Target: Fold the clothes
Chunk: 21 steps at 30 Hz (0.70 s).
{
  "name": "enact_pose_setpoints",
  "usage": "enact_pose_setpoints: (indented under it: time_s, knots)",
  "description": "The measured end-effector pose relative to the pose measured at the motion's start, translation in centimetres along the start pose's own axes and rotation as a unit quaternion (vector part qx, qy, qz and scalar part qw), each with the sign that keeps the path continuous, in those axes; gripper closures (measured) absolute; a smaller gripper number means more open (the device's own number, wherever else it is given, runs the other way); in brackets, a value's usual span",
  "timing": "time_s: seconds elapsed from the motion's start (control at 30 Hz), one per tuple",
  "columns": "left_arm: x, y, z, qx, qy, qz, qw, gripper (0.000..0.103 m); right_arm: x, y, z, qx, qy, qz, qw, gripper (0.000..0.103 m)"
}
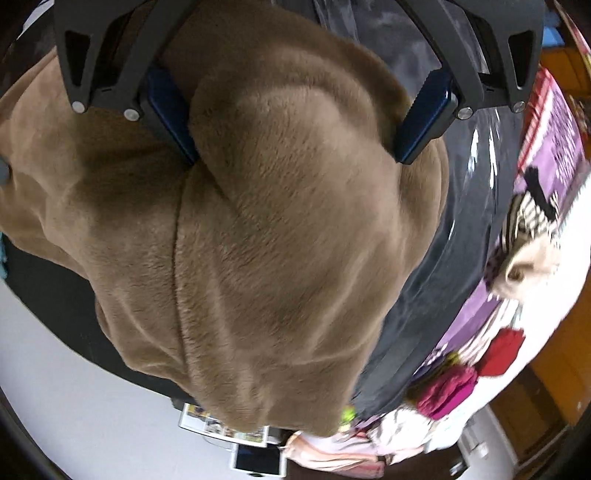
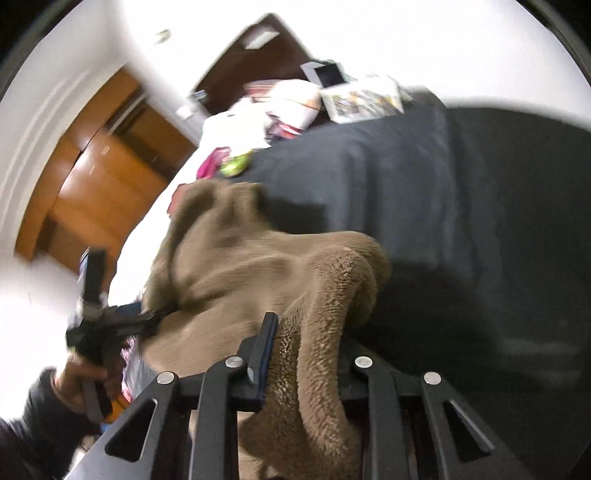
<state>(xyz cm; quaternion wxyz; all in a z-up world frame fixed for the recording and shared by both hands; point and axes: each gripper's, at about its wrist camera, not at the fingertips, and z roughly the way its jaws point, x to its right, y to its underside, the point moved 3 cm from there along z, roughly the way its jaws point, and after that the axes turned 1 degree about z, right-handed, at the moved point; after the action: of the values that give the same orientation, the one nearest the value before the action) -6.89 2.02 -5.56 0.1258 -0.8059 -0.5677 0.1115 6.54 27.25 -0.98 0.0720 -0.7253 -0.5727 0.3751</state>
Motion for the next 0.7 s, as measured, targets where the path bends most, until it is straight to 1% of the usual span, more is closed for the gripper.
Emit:
enact_pose_setpoints:
  time_s: [0.03,0.1,0.2,0.27,0.33,0.43,0.5,0.6,0.63,0.67,0.7]
  knots:
    - [-0.1,0.3,-0.3,0.0,0.002,-0.008,1.0,0.0,-2.0,0.4,-0.5,0.005,0.006,-0.038,0.999,0.078]
    - [-0.2,0.9,-1.4,0.007,0.001,-0.016,0.9998,0.0,-4.8,1.5,-0.9,0.008,0.009,-0.095,0.995,0.078]
    - [0.3,1.7,-3.4,0.018,0.0,-0.013,0.9998,0.0,-8.7,4.4,-1.2,0.004,0.007,-0.176,0.984,0.078]
    - [1.0,2.3,-5.0,0.027,0.01,-0.004,0.9996,0.0,-10.5,6.1,-1.0,-0.004,-0.001,-0.21,0.978,0.078]
    - [1.7,2.9,-6.3,0.034,0.025,0.003,0.9991,0.0,-11.8,7.7,-0.6,-0.015,-0.011,-0.231,0.973,0.078]
    - [2.6,3.7,-7.5,0.033,0.059,0.008,0.9977,0.0,-12.2,9.0,0.1,-0.027,-0.017,-0.237,0.971,0.078]
    - [3.2,4.1,-7.9,0.034,0.072,0.009,0.9968,0.0,-11.7,9.3,0.3,-0.029,-0.011,-0.229,0.973,0.077]
    - [4.0,4.2,-8.2,0.037,0.072,0.012,0.9967,0.0,-10.4,8.6,0.3,-0.023,0.0,-0.197,0.98,0.077]
    - [4.1,4.3,-8.2,0.038,0.072,0.012,0.9966,0.0,-9.9,8.5,-0.4,-0.014,0.003,-0.182,0.983,0.076]
    - [4.3,4.3,-8.3,0.038,0.073,0.011,0.9965,0.0,-9.3,8.6,-1.4,-0.005,0.006,-0.171,0.985,0.071]
    - [4.4,4.3,-8.2,0.038,0.073,0.01,0.9965,0.0,-8.3,8.4,-2.3,0.006,0.014,-0.153,0.988,0.058]
